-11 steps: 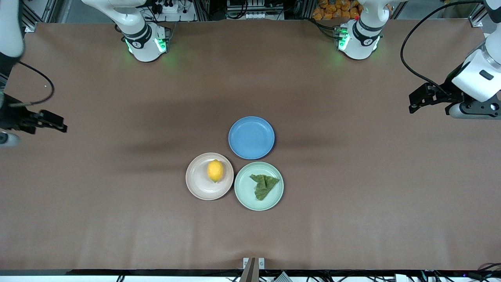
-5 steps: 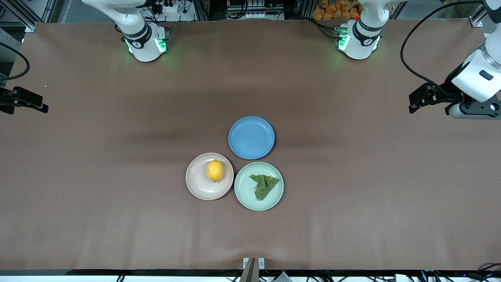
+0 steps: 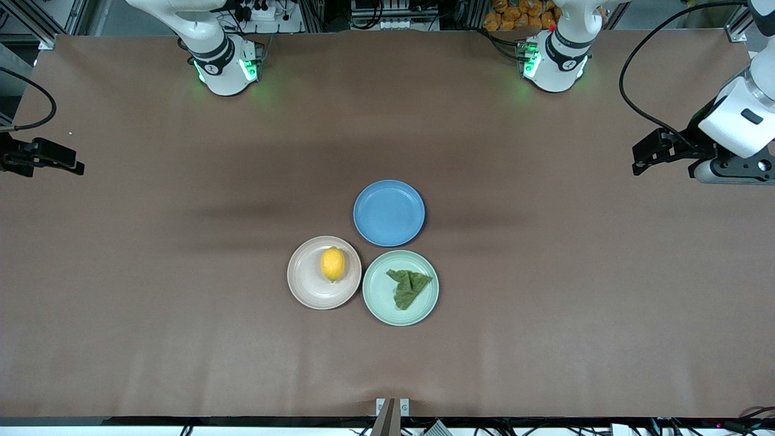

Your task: Place lemon and lettuce in plates

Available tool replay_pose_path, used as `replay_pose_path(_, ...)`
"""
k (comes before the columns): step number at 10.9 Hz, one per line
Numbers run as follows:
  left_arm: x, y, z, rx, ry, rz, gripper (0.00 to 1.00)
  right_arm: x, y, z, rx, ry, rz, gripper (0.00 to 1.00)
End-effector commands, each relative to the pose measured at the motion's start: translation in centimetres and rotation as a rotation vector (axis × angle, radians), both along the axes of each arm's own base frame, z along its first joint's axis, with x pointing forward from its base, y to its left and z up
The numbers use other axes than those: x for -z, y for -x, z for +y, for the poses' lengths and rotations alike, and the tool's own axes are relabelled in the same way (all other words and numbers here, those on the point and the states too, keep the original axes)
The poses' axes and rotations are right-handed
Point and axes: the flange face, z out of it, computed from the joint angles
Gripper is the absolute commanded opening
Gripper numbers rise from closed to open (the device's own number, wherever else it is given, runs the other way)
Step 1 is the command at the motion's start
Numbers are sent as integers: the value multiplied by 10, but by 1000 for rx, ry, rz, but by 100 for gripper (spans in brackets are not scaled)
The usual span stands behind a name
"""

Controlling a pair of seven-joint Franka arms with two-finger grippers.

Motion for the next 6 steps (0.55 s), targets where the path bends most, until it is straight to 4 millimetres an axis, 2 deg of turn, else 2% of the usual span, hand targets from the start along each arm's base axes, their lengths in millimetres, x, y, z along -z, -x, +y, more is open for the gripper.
replay_pose_path(1, -4, 1, 0, 25, -2, -9, 100, -2, 11, 4, -11, 10, -19, 100)
replay_pose_path(4, -19, 1, 3, 21, -22, -43, 100, -7, 6, 16, -37, 33, -24, 100)
replay_pose_path(6, -19, 1, 1, 21, -39, -45, 100, -7, 6, 18, -41, 45, -23, 100)
